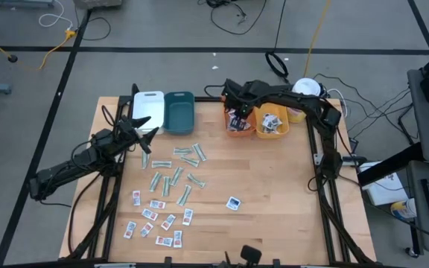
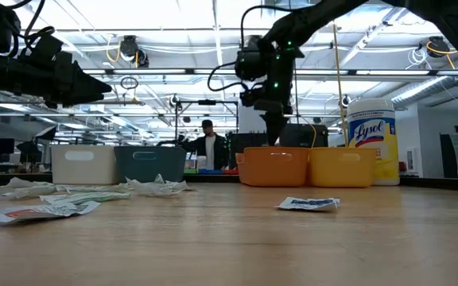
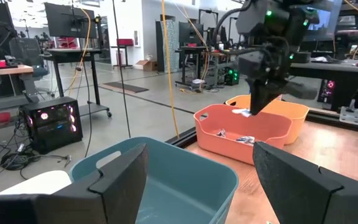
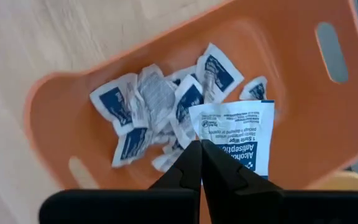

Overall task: Pick & Place First Aid Supplies
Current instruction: Put the alcohol pad into the orange bin

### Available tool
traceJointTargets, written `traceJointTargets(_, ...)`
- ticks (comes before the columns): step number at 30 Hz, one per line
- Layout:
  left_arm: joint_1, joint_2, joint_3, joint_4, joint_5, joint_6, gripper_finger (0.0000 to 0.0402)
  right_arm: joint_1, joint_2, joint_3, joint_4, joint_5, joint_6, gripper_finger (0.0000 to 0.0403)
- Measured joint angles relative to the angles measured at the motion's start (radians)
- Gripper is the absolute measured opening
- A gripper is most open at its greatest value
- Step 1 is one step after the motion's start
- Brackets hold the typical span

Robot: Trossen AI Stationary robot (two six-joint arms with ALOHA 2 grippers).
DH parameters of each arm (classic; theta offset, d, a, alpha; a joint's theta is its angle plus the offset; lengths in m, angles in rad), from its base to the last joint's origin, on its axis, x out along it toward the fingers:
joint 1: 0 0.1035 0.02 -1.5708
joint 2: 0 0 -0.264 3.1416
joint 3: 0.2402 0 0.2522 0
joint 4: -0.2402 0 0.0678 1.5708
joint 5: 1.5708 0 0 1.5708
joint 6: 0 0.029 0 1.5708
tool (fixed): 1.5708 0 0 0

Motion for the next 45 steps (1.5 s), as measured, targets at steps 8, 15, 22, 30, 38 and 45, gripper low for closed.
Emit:
traceJointTargets(8,0.000,0.000,0.000,0.000,0.000,0.000,0.0296,-0.004,0.083,0.000,0.085,0.001,-0.022,0.0001)
traceJointTargets(15,0.000,0.000,0.000,0.000,0.000,0.000,0.0296,-0.006,0.098,0.000,0.086,-0.062,-0.041,0.0061)
traceJointTargets(22,0.000,0.000,0.000,0.000,0.000,0.000,0.0296,-0.006,0.057,-0.001,0.057,0.021,0.054,0.0185)
traceJointTargets(30,0.000,0.000,0.000,0.000,0.000,0.000,0.0296,0.037,-0.028,0.000,-0.040,0.026,0.296,0.0230)
traceJointTargets(38,0.000,0.000,0.000,0.000,0.000,0.000,0.0296,0.106,-0.084,0.000,-0.127,0.027,0.535,0.0223)
traceJointTargets(45,0.000,0.000,0.000,0.000,0.000,0.000,0.0296,0.250,-0.089,0.000,-0.184,0.026,0.618,0.0222)
